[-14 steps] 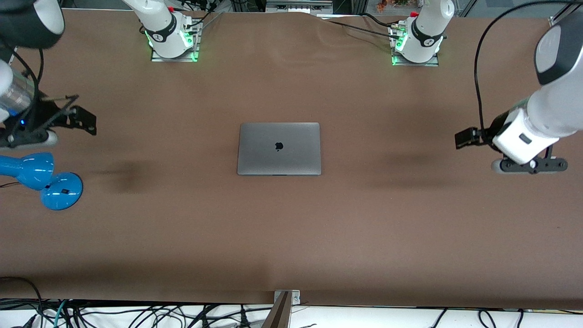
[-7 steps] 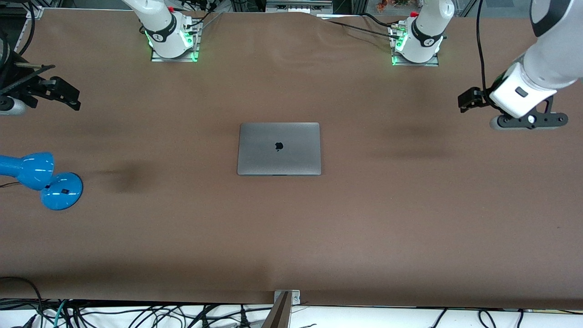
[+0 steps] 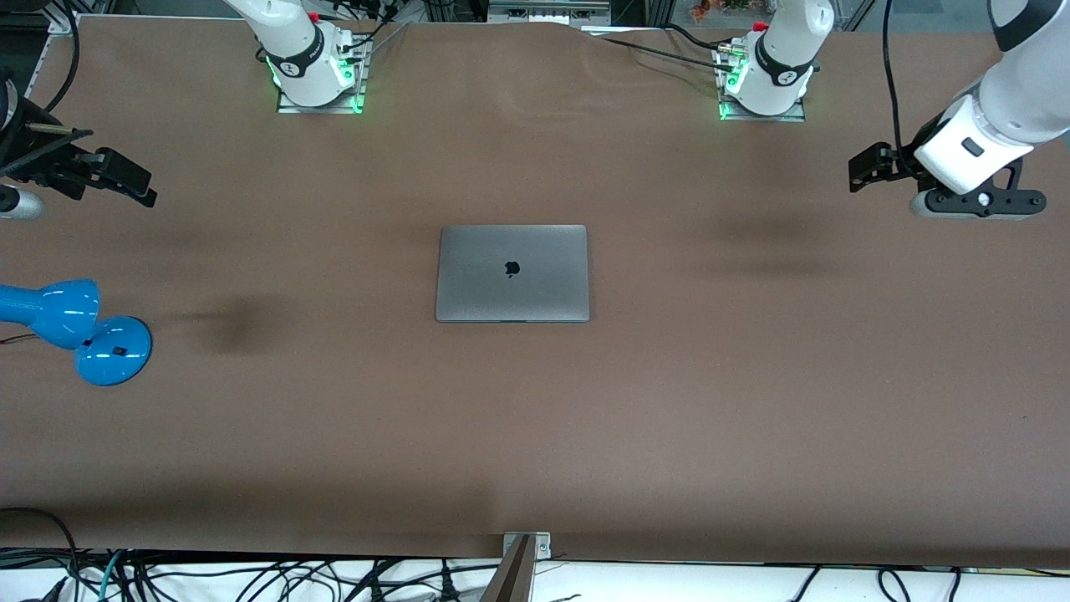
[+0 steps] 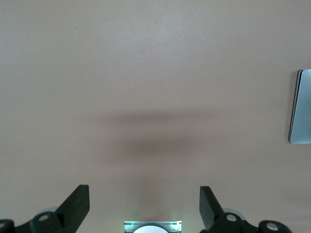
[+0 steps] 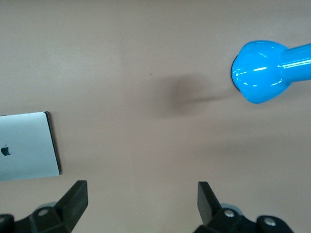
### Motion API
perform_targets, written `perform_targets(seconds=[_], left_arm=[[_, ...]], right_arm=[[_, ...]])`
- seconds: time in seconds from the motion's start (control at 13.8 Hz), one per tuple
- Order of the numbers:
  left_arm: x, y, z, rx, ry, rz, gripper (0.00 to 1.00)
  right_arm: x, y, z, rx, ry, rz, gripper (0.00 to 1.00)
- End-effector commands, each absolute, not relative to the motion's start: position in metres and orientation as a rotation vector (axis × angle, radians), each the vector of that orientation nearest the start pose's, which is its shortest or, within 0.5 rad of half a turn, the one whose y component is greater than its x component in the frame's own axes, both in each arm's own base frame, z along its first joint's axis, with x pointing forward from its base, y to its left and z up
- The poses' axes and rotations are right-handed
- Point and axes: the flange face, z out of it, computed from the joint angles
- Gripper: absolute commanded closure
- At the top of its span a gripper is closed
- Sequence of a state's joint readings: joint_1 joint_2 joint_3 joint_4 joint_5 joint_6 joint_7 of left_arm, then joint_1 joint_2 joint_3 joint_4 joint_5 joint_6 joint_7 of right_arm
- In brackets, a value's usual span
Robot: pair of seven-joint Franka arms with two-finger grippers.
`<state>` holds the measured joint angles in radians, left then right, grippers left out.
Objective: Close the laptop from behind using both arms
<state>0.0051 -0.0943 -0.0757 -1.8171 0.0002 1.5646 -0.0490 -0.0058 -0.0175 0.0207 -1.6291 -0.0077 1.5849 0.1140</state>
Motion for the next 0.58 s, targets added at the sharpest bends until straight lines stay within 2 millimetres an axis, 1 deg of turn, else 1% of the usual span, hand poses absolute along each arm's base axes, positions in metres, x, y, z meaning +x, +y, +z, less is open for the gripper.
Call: perform_targets(seconds=[0.0,0.07,0.14,0.22,0.36,0.51], left_arm=[[0.521,-0.041,0.566,-3.135,0.073,0.215,0.0],[0.524,-0.04,0.568,-3.136,0.07,0.205,0.0],[0.529,-0.037,0.562,-3.136,0.059,0.222,0.0],[0.53,-0.036,0.56,-3.136,0.056,0.227,0.0],[0.536,-0.036,0.568,-3.14,0.056,0.199,0.0],[0.542,-0.038,0.569,-3.097,0.071,0.216,0.0]], right_arm=[[0.548,0.009,0.609,-3.129,0.178,0.03,0.0],[0.548,0.009,0.61,-3.129,0.176,0.027,0.0],[0.548,0.01,0.609,-3.131,0.171,0.027,0.0],[0.548,0.011,0.609,-3.131,0.169,0.027,0.0],[0.549,0.01,0.608,-3.129,0.169,0.03,0.0],[0.55,0.01,0.606,-3.129,0.166,0.032,0.0]])
